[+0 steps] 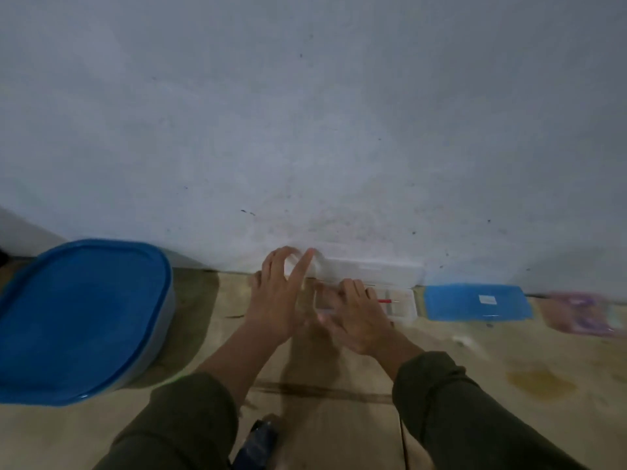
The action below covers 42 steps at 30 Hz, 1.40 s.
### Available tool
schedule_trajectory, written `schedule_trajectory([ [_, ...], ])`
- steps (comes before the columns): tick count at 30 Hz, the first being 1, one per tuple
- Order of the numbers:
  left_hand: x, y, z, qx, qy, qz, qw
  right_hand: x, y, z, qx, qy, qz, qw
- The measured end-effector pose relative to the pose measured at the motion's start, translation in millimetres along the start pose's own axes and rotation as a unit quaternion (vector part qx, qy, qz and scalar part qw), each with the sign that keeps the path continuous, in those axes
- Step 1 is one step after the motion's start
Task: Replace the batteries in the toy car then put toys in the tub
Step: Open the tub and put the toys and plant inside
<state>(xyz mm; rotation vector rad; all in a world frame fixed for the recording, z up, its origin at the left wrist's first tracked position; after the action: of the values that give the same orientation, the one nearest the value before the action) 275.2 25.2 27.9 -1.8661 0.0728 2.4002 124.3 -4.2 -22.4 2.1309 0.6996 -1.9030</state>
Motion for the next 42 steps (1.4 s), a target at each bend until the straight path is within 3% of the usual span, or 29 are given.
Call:
schedule_trajectory([
  [4,12.9,9.9,-2.0,0.033,-0.024,0.06,0.997,1.0,-5.1,0.6,0.008,0.058,0.004,0.998],
  [7,25.7,12.8,-2.4,0.048,-0.045,0.056,0.996,-18.9,-9.2,6.9,0.063,0.031,0.143,0.987],
  [9,32.8,14.4,-3.0,0.053,-0.04,0.06,0.996,-25.7,-12.1,16.1,0.111,0.02,0.172,0.979],
  [13,48.7,13.8,1.9,0.067,-0.023,0.044,0.997,-15.3,-18.6,28.8,0.112,-0.03,0.142,0.983],
  [19,49.1,4.2,11.2,0.082,-0.025,0.095,0.992,-11.1,-29.8,23.3,0.131,-0.028,0.135,0.982],
  [24,65.2,-7.5,23.0,0.107,-0.023,0.015,0.994,17.9,-59.6,23.4,0.149,-0.006,0.048,0.988],
  [36,59.8,-18.9,45.2,0.0,0.024,-0.162,0.986,7.4,-56.4,34.9,0.105,0.017,-0.002,0.994],
  [42,10.5,-58.2,3.2,-0.057,0.022,-0.125,0.99,-0.8,-54.8,30.1,0.094,-0.042,-0.039,0.994],
])
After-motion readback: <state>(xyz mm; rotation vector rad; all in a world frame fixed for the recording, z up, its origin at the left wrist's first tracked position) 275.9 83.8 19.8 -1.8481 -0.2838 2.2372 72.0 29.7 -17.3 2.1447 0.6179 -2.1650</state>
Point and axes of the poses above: each hand's wrist, its own y-axis towards the middle knuckle, its own x-axis out of the palm, z = x × y, the point moved 3 cm from there along y, towards the middle knuckle, and after that the axes turned 6 degrees about x, right-handed, at the moved point
